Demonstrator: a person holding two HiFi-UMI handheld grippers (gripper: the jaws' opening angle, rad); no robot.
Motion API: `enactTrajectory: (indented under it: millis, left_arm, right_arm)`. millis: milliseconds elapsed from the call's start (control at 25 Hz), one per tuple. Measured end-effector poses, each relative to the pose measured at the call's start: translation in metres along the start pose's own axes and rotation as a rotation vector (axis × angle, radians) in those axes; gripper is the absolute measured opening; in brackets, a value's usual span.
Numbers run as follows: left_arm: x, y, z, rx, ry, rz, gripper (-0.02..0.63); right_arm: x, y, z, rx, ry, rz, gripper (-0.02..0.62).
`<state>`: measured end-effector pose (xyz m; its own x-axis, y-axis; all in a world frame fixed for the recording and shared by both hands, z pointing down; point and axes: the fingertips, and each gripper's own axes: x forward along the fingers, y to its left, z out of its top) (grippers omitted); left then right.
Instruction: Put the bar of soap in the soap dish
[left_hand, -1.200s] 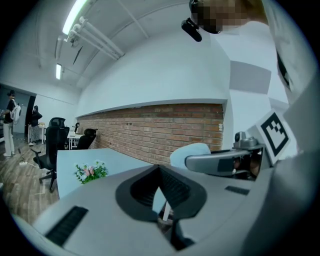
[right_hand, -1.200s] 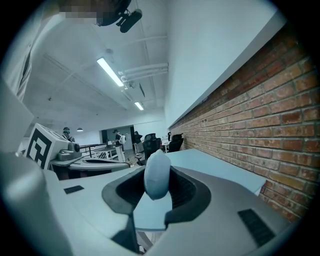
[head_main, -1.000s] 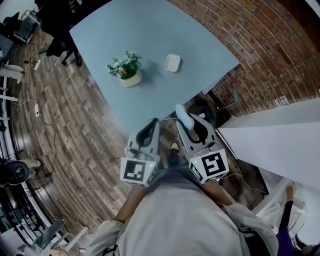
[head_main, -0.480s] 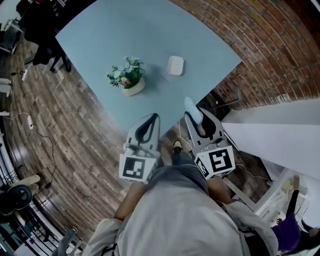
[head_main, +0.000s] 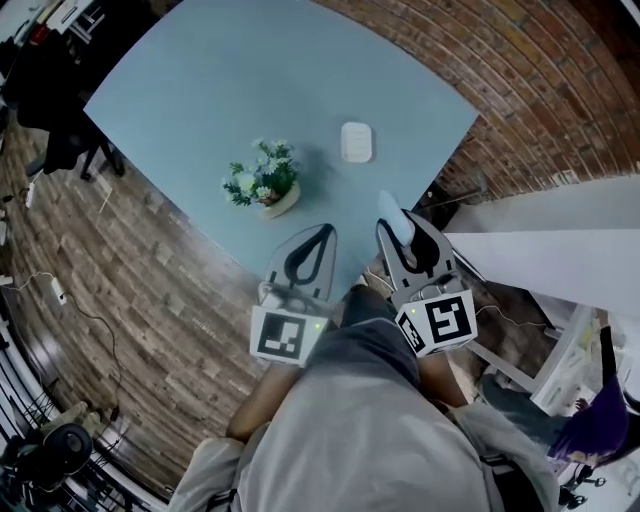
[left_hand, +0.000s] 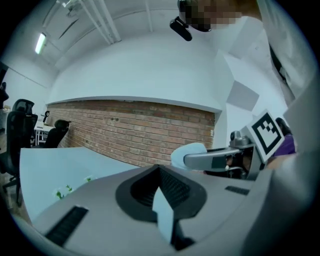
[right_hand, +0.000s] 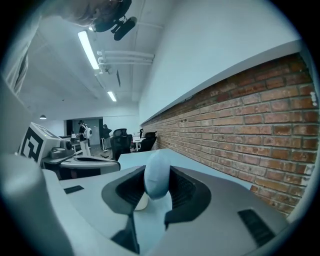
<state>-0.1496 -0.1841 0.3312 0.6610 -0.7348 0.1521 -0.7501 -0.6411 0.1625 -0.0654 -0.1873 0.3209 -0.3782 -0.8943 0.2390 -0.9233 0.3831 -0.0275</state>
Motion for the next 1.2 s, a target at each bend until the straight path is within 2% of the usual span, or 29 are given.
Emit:
enactTrajectory:
  millis: [240,400,560,1000,1200]
  left_arm:
    - [0.018,0.016,0.004,0.001,-0.007,-0.008,0.003]
    - [0.04,0.025,0.002,0.02,-0.004,0.012,0.003]
    - [0.06,0.026,-0.003,-0.005,-0.006,0.027,0.003]
    - [0.123,0.044,-0.029,-0.012,0.032,0.119,0.003]
    - [0.143,0.053,-0.041,-0.009,0.022,0.138,0.003]
  right_arm:
    - [0.017,-0.004,0.001,-0.018,0.027,0.005,0.129]
    - [0.038,-0.016,-0.004,-0.026,0.037,0.038,0.129]
    - [0.056,-0.026,-0.011,-0.05,0.06,0.087,0.129]
    - [0.102,-0.065,-0.04,-0.096,0.117,0.18,0.129]
    - [0.122,-0.078,-0.063,-0.109,0.156,0.204,0.129]
